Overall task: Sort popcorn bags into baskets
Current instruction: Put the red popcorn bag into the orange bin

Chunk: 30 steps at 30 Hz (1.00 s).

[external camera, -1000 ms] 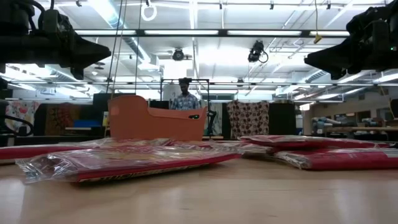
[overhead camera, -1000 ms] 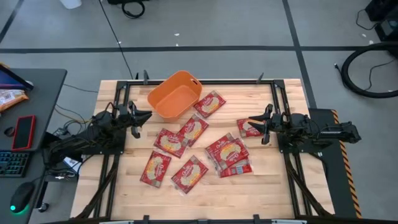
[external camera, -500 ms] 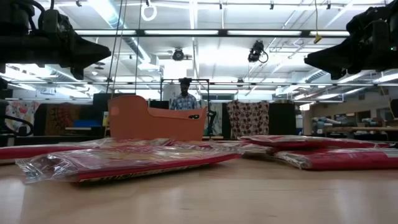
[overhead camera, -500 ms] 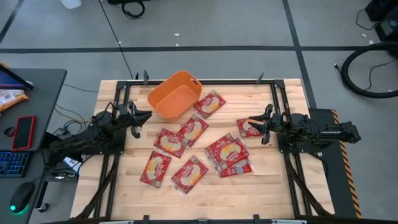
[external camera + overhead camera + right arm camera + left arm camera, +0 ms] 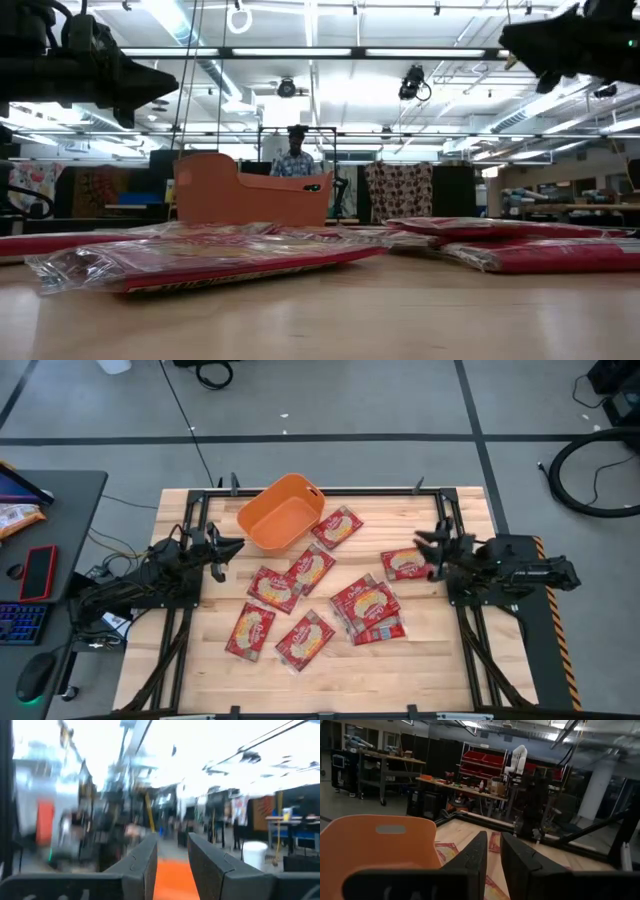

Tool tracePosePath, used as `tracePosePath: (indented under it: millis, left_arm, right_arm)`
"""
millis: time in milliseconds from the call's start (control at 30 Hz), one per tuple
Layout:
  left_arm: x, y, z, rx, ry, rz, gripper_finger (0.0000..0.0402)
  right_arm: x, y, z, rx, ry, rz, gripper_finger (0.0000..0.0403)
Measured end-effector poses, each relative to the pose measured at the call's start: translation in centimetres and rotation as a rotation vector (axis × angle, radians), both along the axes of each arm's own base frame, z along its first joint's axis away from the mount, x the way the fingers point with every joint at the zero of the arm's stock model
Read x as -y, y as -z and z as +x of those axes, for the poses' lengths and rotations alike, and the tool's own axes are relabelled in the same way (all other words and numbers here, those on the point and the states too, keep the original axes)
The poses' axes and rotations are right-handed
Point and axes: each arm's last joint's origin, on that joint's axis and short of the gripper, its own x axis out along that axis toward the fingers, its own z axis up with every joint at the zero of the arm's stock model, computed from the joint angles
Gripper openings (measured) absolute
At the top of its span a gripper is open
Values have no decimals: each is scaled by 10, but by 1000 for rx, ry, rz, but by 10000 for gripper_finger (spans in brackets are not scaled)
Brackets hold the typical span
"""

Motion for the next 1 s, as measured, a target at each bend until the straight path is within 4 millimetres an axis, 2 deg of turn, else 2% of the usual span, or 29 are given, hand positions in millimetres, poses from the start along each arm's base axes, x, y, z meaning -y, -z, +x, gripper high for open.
tracePosePath:
  millis: [167, 367, 600, 1000]
  left_arm:
    - [1, -8, -2, 126, 26, -105, 57]
    - [1, -13, -3, 192, 41, -126, 57]
    - [2, -17, -4, 231, 44, -107, 57]
    - [2, -21, -5, 272, 45, -84, 57]
  right_arm:
    - [7, 2, 2, 5, 72, 179, 113]
    - [4, 3, 11, -68, -118, 117, 113]
    - [3, 13, 29, -269, -219, 202, 113]
    - [12, 13, 73, -925, 235, 242, 112]
